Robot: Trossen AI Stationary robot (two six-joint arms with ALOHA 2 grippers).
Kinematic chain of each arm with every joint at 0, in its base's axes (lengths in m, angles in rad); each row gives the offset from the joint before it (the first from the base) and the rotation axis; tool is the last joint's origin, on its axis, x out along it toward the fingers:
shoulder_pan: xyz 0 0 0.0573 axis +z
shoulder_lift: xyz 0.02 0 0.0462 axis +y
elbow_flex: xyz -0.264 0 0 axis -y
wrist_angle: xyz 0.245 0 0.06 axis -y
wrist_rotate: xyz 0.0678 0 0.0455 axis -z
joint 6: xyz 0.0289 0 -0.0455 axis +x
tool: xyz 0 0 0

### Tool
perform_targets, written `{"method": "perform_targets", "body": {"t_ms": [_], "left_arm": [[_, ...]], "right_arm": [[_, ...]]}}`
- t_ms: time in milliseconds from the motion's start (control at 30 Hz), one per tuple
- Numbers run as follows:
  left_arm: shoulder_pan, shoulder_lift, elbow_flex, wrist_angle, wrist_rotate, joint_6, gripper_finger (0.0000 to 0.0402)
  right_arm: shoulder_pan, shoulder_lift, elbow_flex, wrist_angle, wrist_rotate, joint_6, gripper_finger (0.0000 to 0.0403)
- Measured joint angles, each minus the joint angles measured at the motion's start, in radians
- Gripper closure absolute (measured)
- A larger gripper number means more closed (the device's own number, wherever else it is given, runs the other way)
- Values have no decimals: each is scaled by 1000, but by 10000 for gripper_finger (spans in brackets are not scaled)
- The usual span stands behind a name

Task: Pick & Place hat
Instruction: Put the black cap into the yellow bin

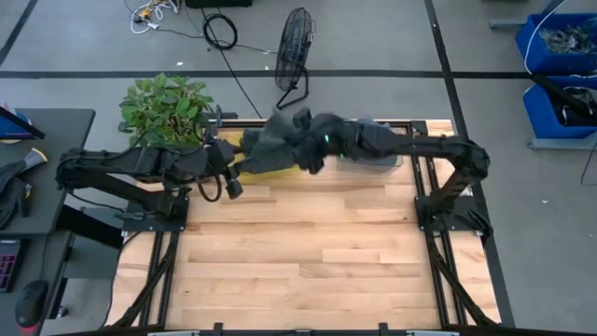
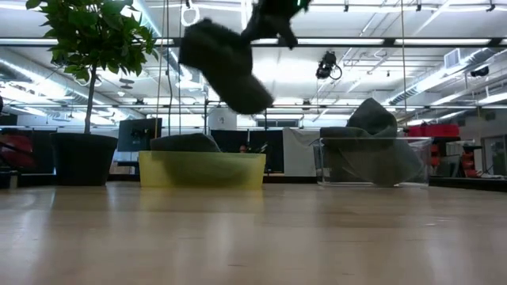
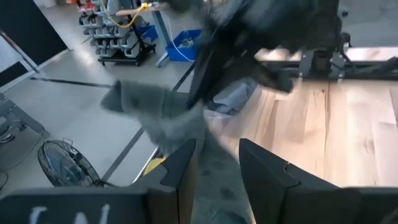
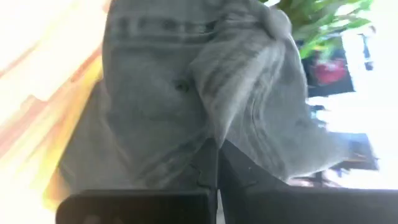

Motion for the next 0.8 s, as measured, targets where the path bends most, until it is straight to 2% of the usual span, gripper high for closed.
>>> {"method": "perform_targets", "body": {"t_ms": [67, 167, 267, 433, 667, 800], "left_arm": [[0, -12, 0, -3, 0, 19, 278], [0, -23, 1, 0, -1, 30, 278], [0, -33, 0, -11, 0, 33, 278], [0, -40, 0, -20, -6, 33, 278], [0, -39, 0, -27, -7, 33, 278], [0, -39, 0, -32, -7, 31, 278]], "right_arm": [[-63, 35, 0, 16, -107, -1, 402], [-130, 101, -1, 62, -179, -24, 402], [-167, 174, -2, 153, -191, -28, 403], [-201, 283, -2, 180, -207, -47, 403], [-209, 407, -1, 278, -211, 5, 403], [-197, 442, -1, 341, -273, -19, 403]]}}
